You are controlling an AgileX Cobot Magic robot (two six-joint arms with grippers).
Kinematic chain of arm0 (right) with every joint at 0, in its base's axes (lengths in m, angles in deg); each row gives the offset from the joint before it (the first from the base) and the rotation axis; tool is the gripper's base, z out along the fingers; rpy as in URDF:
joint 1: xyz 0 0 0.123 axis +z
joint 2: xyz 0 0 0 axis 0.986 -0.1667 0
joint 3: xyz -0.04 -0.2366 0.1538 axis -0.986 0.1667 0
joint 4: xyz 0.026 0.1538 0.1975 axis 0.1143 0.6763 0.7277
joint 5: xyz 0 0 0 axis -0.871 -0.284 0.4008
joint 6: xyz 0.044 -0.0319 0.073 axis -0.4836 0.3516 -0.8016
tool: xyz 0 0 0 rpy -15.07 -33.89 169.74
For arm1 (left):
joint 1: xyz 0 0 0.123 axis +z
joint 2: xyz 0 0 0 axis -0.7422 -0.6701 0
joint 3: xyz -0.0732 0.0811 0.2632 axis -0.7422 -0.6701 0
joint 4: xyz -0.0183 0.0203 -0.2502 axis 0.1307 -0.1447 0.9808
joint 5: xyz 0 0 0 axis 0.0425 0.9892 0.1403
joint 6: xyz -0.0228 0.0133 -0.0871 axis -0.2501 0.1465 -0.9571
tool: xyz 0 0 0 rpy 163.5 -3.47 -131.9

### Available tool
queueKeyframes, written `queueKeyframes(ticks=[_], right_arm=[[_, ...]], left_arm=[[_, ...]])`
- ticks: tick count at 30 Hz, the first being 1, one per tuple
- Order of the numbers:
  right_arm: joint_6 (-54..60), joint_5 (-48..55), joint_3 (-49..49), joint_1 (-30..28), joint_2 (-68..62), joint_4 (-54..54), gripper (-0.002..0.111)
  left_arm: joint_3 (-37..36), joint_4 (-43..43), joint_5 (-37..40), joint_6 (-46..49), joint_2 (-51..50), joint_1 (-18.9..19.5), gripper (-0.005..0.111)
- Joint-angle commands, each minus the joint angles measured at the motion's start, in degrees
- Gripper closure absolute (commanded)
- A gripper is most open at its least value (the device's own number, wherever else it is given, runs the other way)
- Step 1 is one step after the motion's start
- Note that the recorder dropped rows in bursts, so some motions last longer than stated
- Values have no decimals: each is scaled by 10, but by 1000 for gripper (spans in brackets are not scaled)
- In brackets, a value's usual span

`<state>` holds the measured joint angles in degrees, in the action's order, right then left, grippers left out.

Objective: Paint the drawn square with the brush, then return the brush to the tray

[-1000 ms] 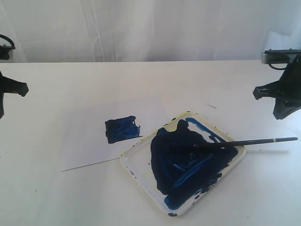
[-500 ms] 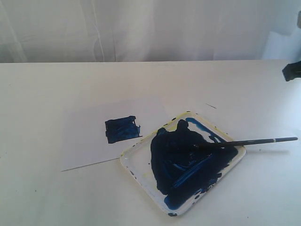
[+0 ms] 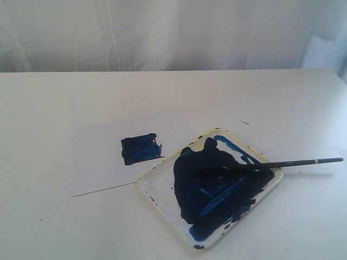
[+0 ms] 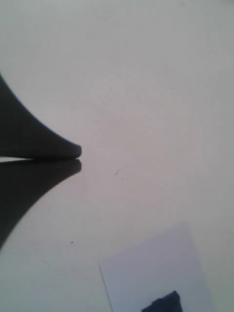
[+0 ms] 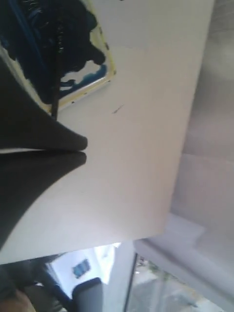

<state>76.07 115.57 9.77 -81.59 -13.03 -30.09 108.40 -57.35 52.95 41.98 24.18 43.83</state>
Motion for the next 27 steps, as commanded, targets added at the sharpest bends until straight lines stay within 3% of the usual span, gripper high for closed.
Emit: queueKeyframes(ticks=[1, 15, 20, 24, 27], right_arm=[[4, 6, 3, 2, 89, 0, 108], [-8, 38, 10, 8, 339, 4, 108], [-8, 25, 63, 8, 379, -15, 108], [-28, -32, 153, 8, 379, -28, 108], [-28, -131, 250, 8, 379, -27, 108]], left_arm=[[-7, 6, 3, -7, 90, 0, 107], [-7, 14, 53, -7, 345, 0, 107], [-7, 14, 81, -12, 355, 0, 107], [-84, 18, -25, -35, 355, 0, 107], [-198, 39, -118, -37, 355, 0, 107]])
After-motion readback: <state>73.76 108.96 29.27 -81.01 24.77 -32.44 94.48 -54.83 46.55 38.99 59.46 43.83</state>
